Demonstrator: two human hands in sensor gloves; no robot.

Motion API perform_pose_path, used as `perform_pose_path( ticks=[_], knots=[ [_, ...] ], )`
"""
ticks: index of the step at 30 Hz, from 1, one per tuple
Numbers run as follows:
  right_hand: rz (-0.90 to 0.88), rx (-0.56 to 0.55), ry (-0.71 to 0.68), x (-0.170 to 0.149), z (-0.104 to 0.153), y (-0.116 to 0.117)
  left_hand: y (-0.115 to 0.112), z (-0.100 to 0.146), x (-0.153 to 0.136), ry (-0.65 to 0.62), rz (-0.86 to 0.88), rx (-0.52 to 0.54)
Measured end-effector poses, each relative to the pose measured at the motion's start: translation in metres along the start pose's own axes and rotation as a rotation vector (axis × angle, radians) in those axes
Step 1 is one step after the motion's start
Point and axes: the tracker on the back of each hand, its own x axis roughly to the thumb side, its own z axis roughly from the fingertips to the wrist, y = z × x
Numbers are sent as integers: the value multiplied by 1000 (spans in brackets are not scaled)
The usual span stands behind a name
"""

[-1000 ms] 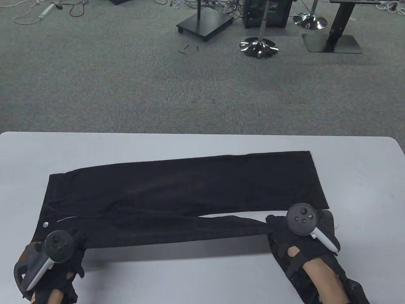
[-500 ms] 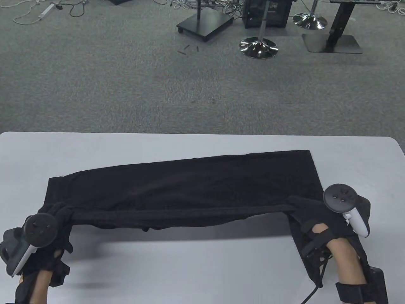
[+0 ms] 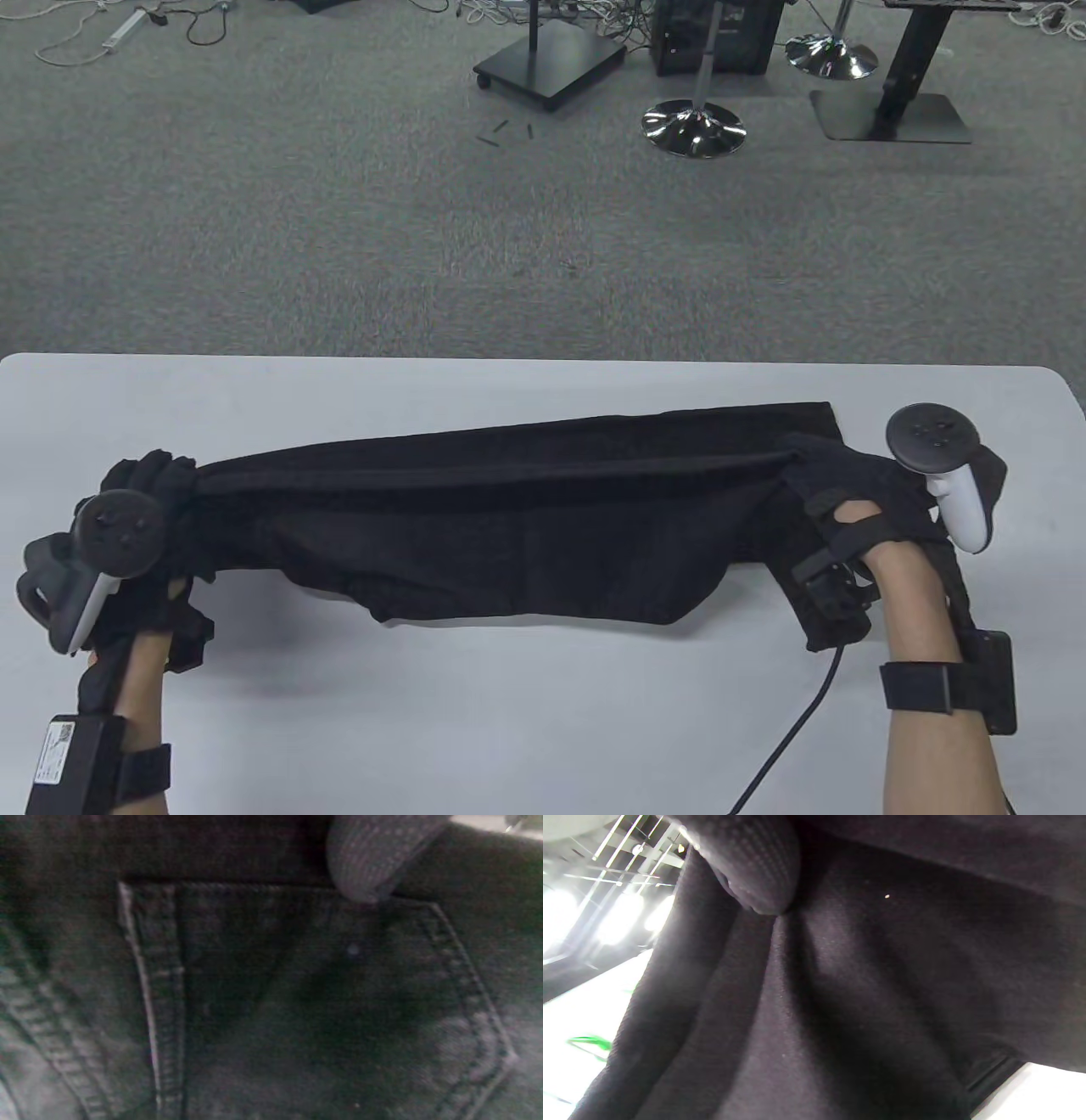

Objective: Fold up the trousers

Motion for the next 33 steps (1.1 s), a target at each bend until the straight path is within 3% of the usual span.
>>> perform_pose_path(
  ticks=[6, 11, 15, 22, 29, 33],
  knots=[
    [39, -63, 43, -32, -24, 59, -65, -10, 6, 17, -64, -142],
    [76, -13, 92, -52, -42, 103, -116, -14, 1, 41, -143, -295],
    [114, 35, 132, -70, -49, 128, -141, -16, -5, 58, -219, -378],
    [228, 137, 184, -86, -55, 151, -152, -22, -1, 70, -298, -463],
    [325, 121, 158, -81, -38, 144, -150, -17, -8, 50, -266, -481],
    [402, 191, 102, -84, -14, 133, -142, -7, -20, 0, -240, -491]
  ],
)
